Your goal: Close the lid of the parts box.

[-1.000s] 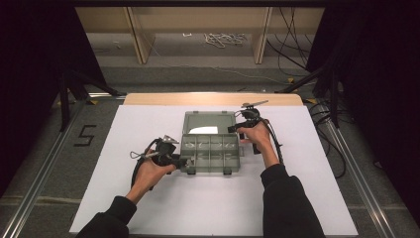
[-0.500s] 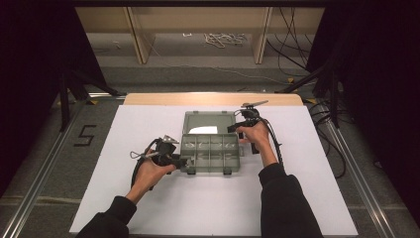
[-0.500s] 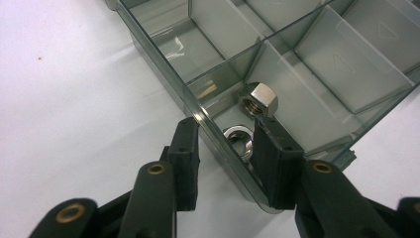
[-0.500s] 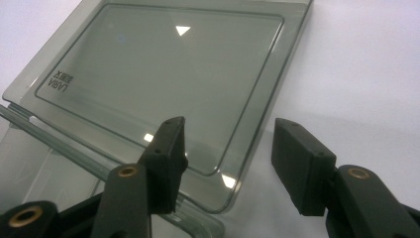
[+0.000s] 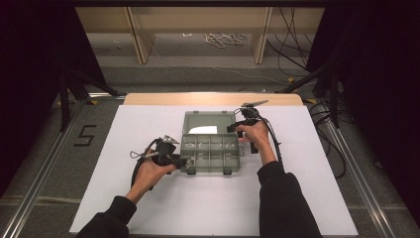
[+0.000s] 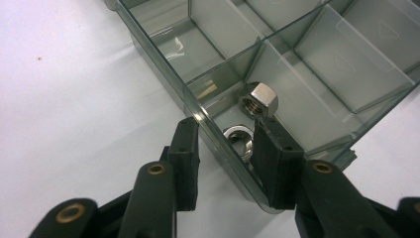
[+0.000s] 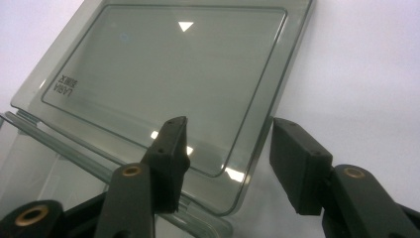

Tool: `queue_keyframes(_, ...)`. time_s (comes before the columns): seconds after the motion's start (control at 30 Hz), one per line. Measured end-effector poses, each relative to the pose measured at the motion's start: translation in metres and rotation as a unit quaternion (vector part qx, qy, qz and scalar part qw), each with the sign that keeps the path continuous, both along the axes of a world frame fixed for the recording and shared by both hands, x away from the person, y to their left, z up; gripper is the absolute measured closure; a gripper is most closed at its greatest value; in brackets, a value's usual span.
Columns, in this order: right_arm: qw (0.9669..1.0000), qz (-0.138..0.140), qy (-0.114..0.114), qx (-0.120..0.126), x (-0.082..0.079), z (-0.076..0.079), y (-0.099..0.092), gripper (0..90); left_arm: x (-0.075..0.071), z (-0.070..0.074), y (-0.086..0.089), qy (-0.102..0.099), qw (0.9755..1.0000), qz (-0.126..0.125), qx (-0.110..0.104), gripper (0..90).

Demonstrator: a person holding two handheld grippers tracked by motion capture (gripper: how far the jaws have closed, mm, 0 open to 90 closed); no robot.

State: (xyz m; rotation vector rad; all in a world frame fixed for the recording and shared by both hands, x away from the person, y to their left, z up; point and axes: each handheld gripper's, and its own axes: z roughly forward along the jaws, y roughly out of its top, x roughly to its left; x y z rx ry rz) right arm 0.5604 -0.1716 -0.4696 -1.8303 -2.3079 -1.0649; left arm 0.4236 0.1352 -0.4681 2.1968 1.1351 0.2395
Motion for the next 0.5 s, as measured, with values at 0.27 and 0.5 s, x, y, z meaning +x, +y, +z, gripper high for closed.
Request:
queue_keyframes(0.27, 0.9995, -0.009, 0.019, 0.022, 0.0002, -0.0011, -0.0025, 52.0, 0.0002, 0.0, 0.0002, -0.001, 1.0, -0.003, 0.004, 63.2)
queue_keyframes(0.5, 0.9992, -0.011, 0.023, 0.029, 0.0006, -0.0021, -0.0034, 52.7, 0.0006, 0.0013, 0.001, 0.008, 0.9999, -0.011, 0.007, 63.2)
